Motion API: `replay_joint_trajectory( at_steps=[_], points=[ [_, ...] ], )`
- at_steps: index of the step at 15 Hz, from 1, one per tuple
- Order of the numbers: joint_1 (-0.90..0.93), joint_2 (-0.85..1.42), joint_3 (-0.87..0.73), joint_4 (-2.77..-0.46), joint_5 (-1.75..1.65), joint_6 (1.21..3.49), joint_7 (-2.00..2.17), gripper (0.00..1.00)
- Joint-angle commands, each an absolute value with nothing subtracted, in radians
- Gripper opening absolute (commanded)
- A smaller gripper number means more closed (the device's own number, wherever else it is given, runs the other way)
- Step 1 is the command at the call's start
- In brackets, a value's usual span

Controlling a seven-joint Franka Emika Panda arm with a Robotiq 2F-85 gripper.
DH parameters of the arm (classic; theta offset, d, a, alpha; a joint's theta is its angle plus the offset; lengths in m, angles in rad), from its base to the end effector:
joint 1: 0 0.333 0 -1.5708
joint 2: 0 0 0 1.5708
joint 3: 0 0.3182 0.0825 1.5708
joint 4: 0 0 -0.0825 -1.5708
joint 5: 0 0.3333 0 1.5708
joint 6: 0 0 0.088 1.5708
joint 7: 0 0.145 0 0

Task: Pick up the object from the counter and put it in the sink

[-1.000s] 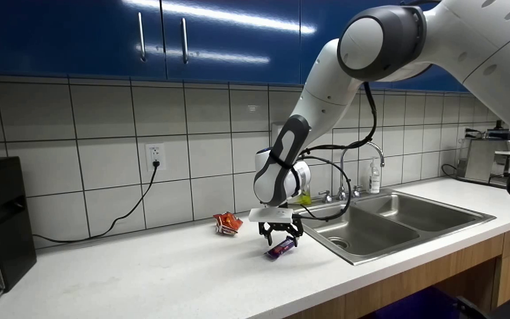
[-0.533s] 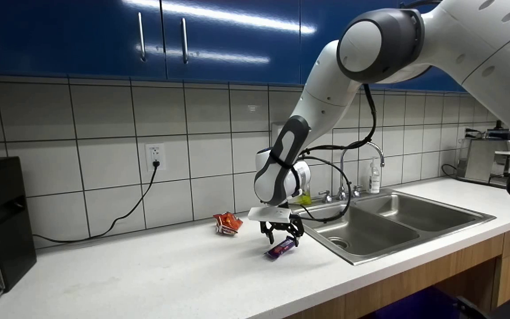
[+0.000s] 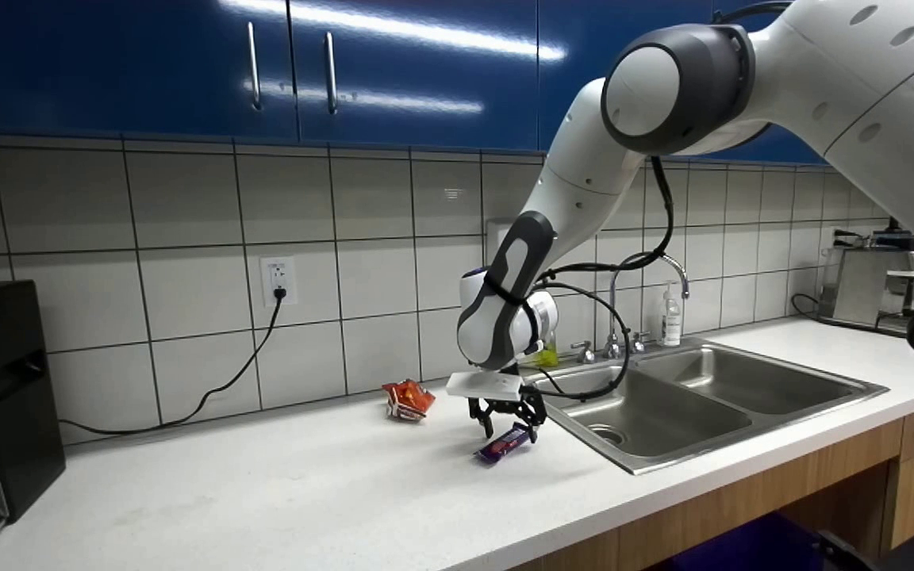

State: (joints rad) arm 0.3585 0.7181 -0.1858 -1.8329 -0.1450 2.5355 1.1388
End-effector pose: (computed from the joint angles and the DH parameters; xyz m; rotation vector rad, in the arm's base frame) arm 0.6038 0.1089 0.1480 2.7338 -1.1583 0.1740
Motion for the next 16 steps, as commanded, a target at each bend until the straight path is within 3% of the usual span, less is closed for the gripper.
replay_joint_trajectory(
  at_steps=[1, 6, 8, 15, 16],
  points=[
    [0.345, 0.734, -0.178, -1.8, -0.145, 2.501, 1.156, 1.0],
    [0.345, 0.749, -0.18, -1.79, -0.145, 2.5, 1.155, 1.0],
    [0.345, 0.75, -0.182, -1.788, -0.146, 2.5, 1.156, 0.74],
    [0.339, 0.754, -0.176, -1.769, -0.141, 2.502, 1.149, 0.19],
    [0.337, 0.756, -0.175, -1.767, -0.14, 2.499, 1.148, 0.16]
  ],
)
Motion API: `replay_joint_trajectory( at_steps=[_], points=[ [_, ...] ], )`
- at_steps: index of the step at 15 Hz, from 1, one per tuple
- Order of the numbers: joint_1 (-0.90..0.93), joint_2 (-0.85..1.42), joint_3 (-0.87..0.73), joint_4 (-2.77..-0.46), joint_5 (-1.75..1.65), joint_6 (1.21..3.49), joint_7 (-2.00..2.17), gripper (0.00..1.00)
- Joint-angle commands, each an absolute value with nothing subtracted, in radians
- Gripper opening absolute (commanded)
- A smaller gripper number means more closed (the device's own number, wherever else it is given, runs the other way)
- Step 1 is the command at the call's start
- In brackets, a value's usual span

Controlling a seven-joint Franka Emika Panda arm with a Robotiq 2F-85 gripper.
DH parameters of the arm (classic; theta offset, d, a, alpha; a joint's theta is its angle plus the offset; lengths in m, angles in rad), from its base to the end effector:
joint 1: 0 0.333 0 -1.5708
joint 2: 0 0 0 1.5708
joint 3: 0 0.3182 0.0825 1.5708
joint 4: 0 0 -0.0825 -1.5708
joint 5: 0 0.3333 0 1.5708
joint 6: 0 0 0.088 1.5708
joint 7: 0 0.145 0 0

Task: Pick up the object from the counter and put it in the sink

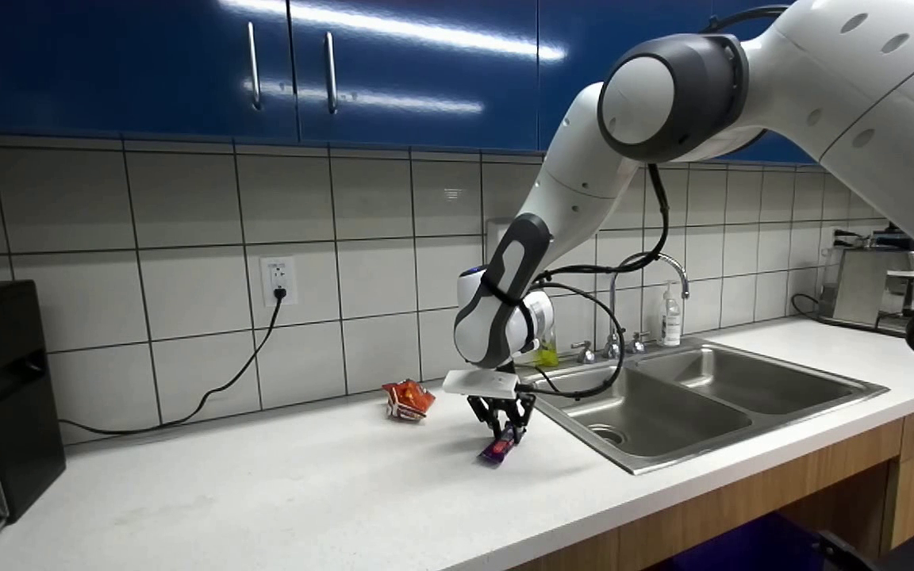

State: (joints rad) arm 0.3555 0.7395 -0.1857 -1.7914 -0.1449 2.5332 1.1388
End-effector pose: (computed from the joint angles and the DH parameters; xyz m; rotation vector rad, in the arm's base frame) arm 0.6148 0.1107 0.1490 2.7395 -1.1610 0.1989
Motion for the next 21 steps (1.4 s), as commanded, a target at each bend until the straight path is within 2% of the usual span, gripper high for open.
replay_joint_trajectory(
  at_steps=[1, 21],
  points=[
    [0.336, 0.758, -0.174, -1.766, -0.139, 2.497, 1.148, 0.16],
    [0.344, 0.645, -0.211, -1.8, -0.222, 2.463, 1.121, 0.15]
  ],
)
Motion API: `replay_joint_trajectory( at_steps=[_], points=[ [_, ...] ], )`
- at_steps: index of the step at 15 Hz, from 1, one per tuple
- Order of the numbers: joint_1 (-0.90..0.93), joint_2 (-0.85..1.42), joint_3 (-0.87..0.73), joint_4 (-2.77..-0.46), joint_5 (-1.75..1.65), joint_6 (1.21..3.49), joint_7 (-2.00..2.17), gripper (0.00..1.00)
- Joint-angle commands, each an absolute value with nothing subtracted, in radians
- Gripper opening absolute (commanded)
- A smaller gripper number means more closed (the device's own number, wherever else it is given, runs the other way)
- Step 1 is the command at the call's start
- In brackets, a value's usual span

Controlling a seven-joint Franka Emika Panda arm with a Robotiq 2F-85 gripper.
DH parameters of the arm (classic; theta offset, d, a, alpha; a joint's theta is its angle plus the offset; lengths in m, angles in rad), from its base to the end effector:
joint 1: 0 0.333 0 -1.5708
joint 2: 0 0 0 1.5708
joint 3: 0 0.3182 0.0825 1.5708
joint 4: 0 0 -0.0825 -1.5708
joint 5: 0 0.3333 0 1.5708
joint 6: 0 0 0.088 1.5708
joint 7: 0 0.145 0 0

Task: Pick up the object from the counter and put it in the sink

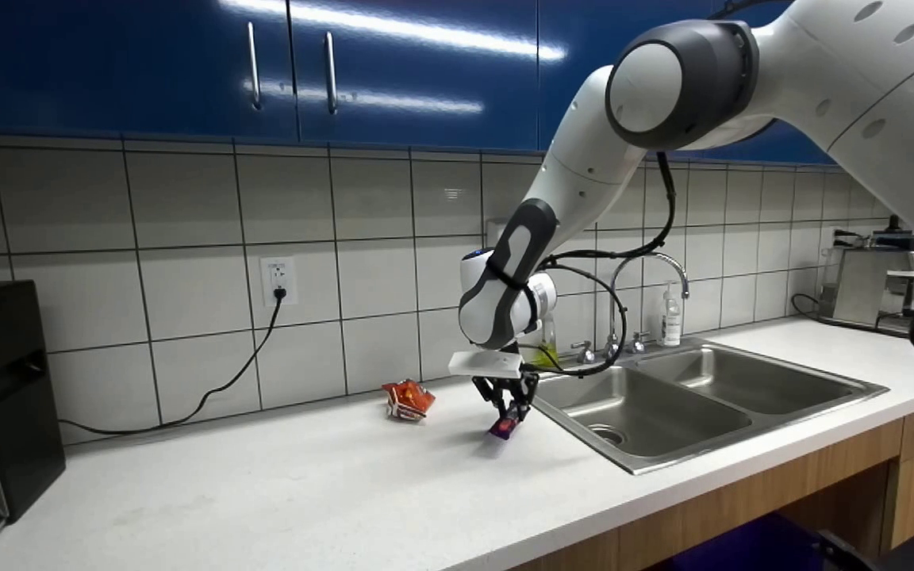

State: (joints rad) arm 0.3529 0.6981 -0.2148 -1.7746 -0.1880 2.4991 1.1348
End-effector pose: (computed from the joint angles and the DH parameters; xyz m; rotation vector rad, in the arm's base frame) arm 0.6264 0.0940 0.1801 2.7176 -1.1422 0.2618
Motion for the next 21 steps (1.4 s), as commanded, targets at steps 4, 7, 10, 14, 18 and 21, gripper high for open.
replay_joint_trajectory(
  at_steps=[4, 7, 10, 14, 18, 21],
  points=[
    [0.34, 0.614, -0.221, -1.825, -0.254, 2.464, 1.128, 0.15],
    [0.335, 0.59, -0.231, -1.856, -0.272, 2.469, 1.135, 0.15],
    [0.323, 0.565, -0.236, -1.894, -0.281, 2.477, 1.134, 0.15],
    [0.285, 0.533, -0.222, -1.947, -0.313, 2.531, 1.053, 0.15],
    [0.248, 0.515, -0.22, -1.991, -0.355, 2.632, 0.906, 0.15],
    [0.225, 0.515, -0.227, -2.012, -0.347, 2.676, 0.806, 0.15]
  ],
)
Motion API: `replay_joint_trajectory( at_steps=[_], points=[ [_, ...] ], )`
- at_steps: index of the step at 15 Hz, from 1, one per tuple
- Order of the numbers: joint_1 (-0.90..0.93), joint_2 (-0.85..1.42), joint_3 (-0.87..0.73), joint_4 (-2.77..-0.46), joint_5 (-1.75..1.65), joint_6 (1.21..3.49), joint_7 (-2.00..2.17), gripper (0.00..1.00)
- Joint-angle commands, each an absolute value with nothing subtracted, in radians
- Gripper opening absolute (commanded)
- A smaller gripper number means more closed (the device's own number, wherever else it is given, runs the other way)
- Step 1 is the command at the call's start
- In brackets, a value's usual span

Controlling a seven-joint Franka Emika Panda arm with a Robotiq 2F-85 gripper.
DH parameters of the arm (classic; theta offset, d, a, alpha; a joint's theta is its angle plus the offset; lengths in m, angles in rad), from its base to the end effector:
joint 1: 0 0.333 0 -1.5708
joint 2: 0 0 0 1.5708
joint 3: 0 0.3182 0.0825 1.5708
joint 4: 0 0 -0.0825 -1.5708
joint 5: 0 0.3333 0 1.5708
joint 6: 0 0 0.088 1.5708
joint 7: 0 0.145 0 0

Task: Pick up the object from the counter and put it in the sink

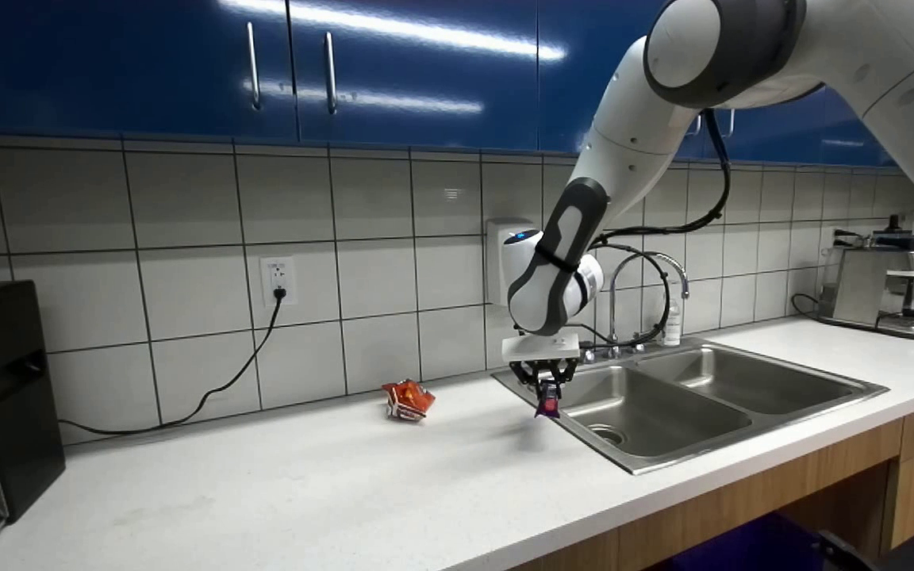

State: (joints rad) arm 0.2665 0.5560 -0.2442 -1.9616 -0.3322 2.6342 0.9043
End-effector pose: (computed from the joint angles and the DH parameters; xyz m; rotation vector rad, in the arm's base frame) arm 0.6051 0.0217 0.2123 2.7896 -0.7960 0.3506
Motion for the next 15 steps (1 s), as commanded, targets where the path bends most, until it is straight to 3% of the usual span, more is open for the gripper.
replay_joint_trajectory(
  at_steps=[1, 15],
  points=[
    [0.218, 0.514, -0.229, -2.022, -0.345, 2.693, 0.772, 0.15],
    [0.173, 0.525, -0.335, -2.056, -0.328, 2.722, 0.613, 0.15]
  ],
)
